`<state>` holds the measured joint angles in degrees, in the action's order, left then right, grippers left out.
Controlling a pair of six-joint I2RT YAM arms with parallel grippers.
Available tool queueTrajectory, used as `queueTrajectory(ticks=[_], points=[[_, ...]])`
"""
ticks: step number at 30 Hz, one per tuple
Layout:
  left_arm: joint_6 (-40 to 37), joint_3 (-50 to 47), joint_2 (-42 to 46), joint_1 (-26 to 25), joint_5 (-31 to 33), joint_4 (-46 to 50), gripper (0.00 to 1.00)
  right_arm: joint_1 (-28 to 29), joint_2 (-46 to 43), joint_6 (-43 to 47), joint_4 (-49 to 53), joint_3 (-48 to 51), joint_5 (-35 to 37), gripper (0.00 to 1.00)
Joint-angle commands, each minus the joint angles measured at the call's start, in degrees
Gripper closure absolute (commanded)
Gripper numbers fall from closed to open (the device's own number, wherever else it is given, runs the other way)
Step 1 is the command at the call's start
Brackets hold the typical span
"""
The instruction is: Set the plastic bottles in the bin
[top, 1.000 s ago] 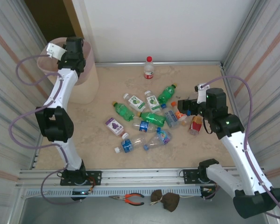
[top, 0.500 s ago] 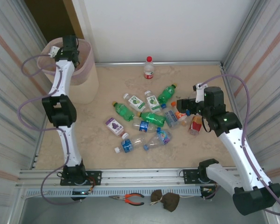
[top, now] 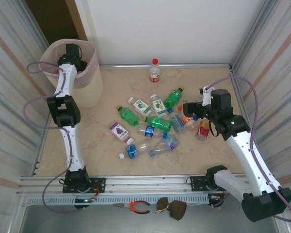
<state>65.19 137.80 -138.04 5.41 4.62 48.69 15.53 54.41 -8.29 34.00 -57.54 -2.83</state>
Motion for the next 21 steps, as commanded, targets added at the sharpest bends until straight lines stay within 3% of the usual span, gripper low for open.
queueTrajectory(ticks=[1,9,21], points=[[0.2,1.45,-1.19,0.73,-6.22,2.36,0.46,0.44,0.2,1.35,-0.76,-1.43,-0.26,0.01],[1.08,-0.57,-0.2,1.05,-8.96,1.44,0.3,0.47,0.41,0.95,-0.73,-1.87,-0.33,0.01],[0.95,-5.5,7.85,1.27,-9.71,-2.62,0.21,1.26,-0.37,0.65,-0.27,-2.51,-0.02,0.01]])
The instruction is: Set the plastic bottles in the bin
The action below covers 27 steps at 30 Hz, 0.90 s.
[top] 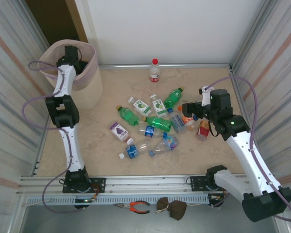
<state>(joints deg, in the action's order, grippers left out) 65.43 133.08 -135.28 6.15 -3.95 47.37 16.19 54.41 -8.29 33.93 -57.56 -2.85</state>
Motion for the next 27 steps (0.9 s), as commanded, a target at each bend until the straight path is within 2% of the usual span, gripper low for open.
queueTrajectory(ticks=[1,18,27], points=[[0.6,-1.14,5.92,0.54,-1.43,-1.73,0.22,0.6,-0.49,0.64,-0.12,-2.56,0.08,0.01],[-6.34,-5.45,20.02,0.05,-4.38,-4.77,0.25,0.77,-2.67,1.1,0.28,-2.93,0.22,0.01],[-20.22,-10.76,29.7,-2.49,-7.87,-9.33,0.25,0.78,-5.06,0.65,0.91,-1.88,-0.24,0.01]])
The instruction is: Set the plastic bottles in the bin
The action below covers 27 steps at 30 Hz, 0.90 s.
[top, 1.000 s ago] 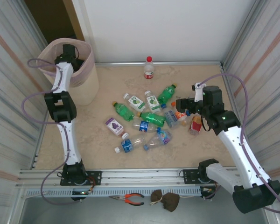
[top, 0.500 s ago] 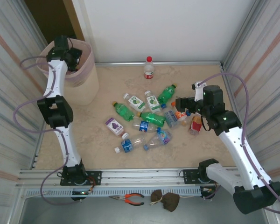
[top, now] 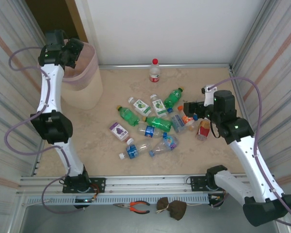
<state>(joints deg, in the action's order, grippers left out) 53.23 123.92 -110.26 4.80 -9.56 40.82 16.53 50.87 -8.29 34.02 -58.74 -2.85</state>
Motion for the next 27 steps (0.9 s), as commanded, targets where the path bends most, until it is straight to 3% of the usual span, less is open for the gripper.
queueTrajectory(ticks=[1,8,16,21,27], points=[[-9.87,-2.71,5.99,-1.62,-2.47,-3.16,0.25,0.43,-1.73,0.63,0.95,-0.69,-0.39,0.01],[-22.16,-13.56,15.94,-5.41,-3.41,-5.78,0.25,0.43,-3.36,0.73,1.65,0.55,-0.14,0.01],[-39.52,-26.49,27.23,-10.33,-13.54,-7.82,0.25,0.43,-4.53,0.82,2.1,2.3,-0.91,0.01],[-51.92,-32.6,32.22,-14.93,-18.38,-6.93,0.27,0.43,-4.82,1.12,2.19,3.53,-1.17,0.01],[-67.59,-41.11,37.21,-22.86,-18.13,-4.58,0.29,0.39,-4.6,2.16,1.76,4.31,-0.21,0.01]])
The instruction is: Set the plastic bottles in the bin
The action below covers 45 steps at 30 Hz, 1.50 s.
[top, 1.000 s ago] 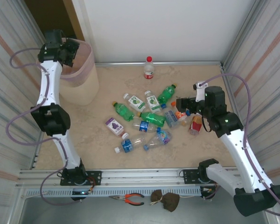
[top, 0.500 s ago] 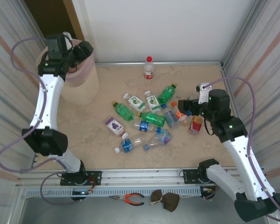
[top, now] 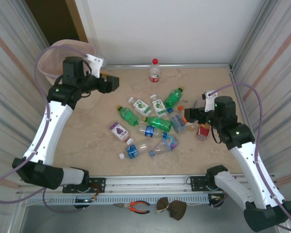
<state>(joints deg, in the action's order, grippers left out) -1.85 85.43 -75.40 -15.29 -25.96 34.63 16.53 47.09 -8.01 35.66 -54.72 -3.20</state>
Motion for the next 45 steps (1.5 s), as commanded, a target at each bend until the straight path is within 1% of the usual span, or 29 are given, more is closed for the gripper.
queueTrajectory(ticks=[1,5,9,16,19,24,30,45], points=[[-14.73,-3.41,2.76,-4.26,-1.54,2.33,0.29,0.42,-0.65,1.98,-0.04,0.25,0.23,0.01],[-23.32,-6.48,3.21,-11.44,-1.55,7.29,0.29,0.42,0.5,2.4,-0.06,-0.3,0.31,0.01],[-27.63,-9.2,2.54,-18.81,3.8,10.81,0.29,0.43,0.96,2.76,-0.43,-0.69,0.56,0.01],[-28.14,-12.22,-0.99,-29.22,13.31,16.9,0.28,0.42,1.71,3.77,0.8,-2.14,0.82,0.01],[-26.57,-13.09,-2.97,-33.21,16.82,18.7,0.28,0.43,1.53,3.72,0.91,-2.17,1.05,0.01],[-23.82,-14.12,-7.42,-38.69,20.79,20.5,0.27,0.43,2.03,3.8,1.61,-2.88,-0.01,0.01],[-20.31,-14.32,-13.47,-42.29,23.38,21.22,0.26,0.42,1.61,3.7,2.22,-3.18,-0.29,0.01],[-14.48,-13.66,-26.15,-43.16,26.35,22.52,0.27,0.42,0.6,2.16,2.13,-2.26,-0.57,0.01]])
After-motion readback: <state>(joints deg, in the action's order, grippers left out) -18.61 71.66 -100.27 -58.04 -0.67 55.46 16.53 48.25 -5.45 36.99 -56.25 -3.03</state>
